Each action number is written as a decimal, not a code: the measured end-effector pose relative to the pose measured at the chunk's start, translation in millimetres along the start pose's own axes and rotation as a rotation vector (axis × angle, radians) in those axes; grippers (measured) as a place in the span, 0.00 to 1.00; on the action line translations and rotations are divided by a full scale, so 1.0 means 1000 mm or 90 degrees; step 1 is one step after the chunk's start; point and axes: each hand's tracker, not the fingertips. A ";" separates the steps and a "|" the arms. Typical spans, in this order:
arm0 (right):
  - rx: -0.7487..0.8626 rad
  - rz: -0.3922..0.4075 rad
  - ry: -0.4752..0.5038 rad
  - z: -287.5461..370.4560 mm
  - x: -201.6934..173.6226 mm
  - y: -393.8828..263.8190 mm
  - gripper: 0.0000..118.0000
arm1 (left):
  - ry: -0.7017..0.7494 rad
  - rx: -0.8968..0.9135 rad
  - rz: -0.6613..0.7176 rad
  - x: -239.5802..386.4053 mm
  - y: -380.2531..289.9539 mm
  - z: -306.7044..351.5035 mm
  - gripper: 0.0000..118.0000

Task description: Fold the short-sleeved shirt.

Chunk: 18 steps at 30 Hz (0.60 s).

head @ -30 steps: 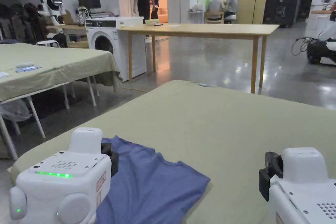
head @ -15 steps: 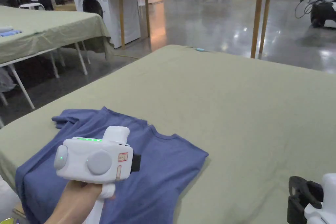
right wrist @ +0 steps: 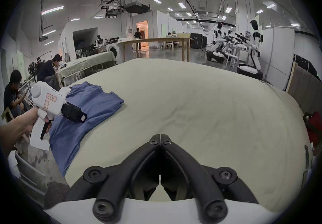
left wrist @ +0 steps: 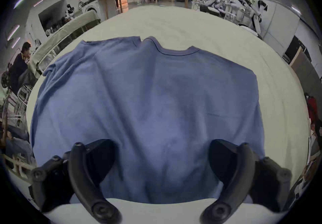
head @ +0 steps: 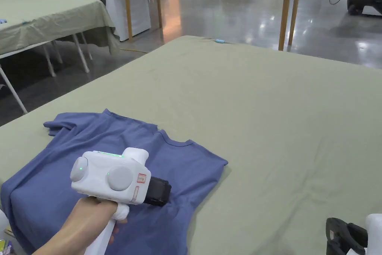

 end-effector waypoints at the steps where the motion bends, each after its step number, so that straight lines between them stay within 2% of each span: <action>1: -0.001 -0.001 0.000 0.002 0.002 -0.001 0.00 | -0.001 0.001 -0.003 0.001 0.002 0.004 0.90; 3: -0.003 -0.005 0.002 0.008 0.006 -0.002 0.00 | 0.002 0.023 -0.011 -0.001 0.001 0.014 0.69; 4: -0.004 -0.008 0.004 0.012 0.009 -0.003 0.00 | 0.002 0.026 -0.014 -0.002 0.001 0.018 0.53; 6: -0.004 -0.016 -0.001 0.019 0.014 -0.005 0.00 | 0.046 0.057 -0.034 0.000 0.000 0.024 0.11; 7: -0.004 -0.019 -0.003 0.024 0.018 -0.007 0.00 | 0.049 0.063 -0.031 -0.002 -0.001 0.026 0.00; 10: -0.002 -0.036 -0.019 0.043 0.034 -0.012 0.00 | 0.020 0.098 0.005 -0.004 0.004 0.045 0.00; 13: 0.007 -0.048 -0.046 0.066 0.053 -0.017 0.00 | 0.009 0.167 -0.007 0.022 0.006 0.089 0.00; 18: 0.030 -0.084 -0.104 0.108 0.092 -0.027 0.00 | -0.009 0.177 -0.057 0.067 0.031 0.121 0.00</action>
